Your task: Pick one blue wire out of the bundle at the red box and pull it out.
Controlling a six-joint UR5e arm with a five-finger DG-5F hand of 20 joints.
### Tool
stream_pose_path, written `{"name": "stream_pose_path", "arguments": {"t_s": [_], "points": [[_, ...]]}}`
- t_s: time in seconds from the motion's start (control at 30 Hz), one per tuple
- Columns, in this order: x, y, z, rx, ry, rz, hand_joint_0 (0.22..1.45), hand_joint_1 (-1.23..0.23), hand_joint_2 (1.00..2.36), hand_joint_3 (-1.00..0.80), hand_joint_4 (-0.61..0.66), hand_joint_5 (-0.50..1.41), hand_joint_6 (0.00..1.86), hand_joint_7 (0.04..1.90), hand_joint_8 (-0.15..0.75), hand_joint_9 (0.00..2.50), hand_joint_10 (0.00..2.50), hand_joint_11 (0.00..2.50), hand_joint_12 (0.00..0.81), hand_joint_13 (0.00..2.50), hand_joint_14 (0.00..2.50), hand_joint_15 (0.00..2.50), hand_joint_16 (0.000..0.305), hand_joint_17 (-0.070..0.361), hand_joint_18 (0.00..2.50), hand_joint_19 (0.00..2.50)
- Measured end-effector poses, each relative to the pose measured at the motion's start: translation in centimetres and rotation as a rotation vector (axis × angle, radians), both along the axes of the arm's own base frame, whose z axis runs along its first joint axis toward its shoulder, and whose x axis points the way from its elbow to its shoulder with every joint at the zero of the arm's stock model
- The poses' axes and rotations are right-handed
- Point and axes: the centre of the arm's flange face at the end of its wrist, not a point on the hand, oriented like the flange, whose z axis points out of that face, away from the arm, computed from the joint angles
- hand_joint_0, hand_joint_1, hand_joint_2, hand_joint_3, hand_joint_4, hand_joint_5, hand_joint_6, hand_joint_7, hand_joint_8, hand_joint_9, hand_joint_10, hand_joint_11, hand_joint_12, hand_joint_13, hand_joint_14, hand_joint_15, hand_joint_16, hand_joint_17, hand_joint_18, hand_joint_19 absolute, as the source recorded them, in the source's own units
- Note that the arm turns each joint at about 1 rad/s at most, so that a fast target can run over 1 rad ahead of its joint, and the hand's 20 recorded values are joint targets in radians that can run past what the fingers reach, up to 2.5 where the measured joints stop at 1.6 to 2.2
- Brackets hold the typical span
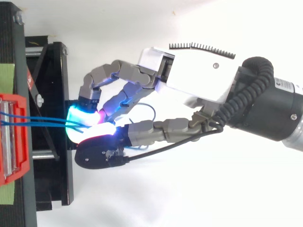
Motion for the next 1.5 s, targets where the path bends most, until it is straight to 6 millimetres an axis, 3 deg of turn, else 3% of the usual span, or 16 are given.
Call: {"name": "stream_pose_path", "arguments": {"t_s": [0.23, 0.33, 0.67, 0.8, 0.97, 1.17, 1.3, 1.5], "points": [[-0.1, -0.4, 1.1, -0.024, 0.012, -0.001, 0.61, -0.59, 1.02, -0.27, 0.37, -0.18, 0.92, 1.14, 0.441, 0.94, 0.02, 0.84, 0.466, 0.79, 0.01, 0.42, 0.063, 0.142, 0.71, 0.48], [-0.2, -0.4, 1.4, -0.034, 0.017, -0.001, 0.62, -0.66, 1.02, -0.18, 0.26, -0.18, 0.93, 1.15, 0.449, 0.95, 0.02, 0.88, 0.466, 0.81, 0.01, 0.42, 0.063, 0.141, 0.73, 0.47], [-0.2, -0.6, 1.6, -0.039, 0.014, -0.003, 0.64, -0.71, 1.02, -0.2, 0.23, -0.19, 0.94, 1.1, 0.435, 0.94, 0.02, 0.9, 0.463, 0.83, 0.01, 0.42, 0.063, 0.142, 0.77, 0.46], [-0.2, -0.6, 1.6, -0.039, 0.014, -0.002, 0.66, -0.76, 1.02, -0.11, 0.17, -0.2, 0.94, 1.22, 0.434, 0.92, 0.02, 0.89, 0.464, 0.84, 0.02, 0.42, 0.064, 0.143, 0.78, 0.44], [-0.2, -0.6, 1.6, -0.04, 0.015, -0.002, 0.7, -0.82, 1.02, -0.13, 0.23, -0.21, 0.95, 1.19, 0.422, 0.87, 0.02, 0.9, 0.458, 0.83, 0.01, 0.42, 0.064, 0.143, 0.78, 0.41], [-0.2, -0.6, 1.6, -0.038, 0.014, -0.003, 0.72, -0.84, 1.02, -0.17, 0.34, -0.21, 0.93, 1.32, 0.417, 0.87, 0.02, 0.87, 0.456, 0.82, 0.01, 0.42, 0.064, 0.143, 0.78, 0.42], [-0.2, -0.7, 1.6, -0.038, 0.014, -0.004, 0.68, -0.79, 1.02, -0.14, 0.45, -0.21, 0.92, 1.38, 0.409, 0.83, 0.01, 0.77, 0.456, 0.8, 0.01, 0.41, 0.064, 0.144, 0.75, 0.43], [-0.2, -0.8, 1.6, -0.038, 0.013, -0.005, 0.61, -0.69, 1.0, -0.05, 0.49, -0.2, 0.87, 1.24, 0.46, 0.82, 0.01, 0.62, 0.511, 0.78, 0.01, 0.4, 0.077, 0.173, 0.74, 0.46]]}}
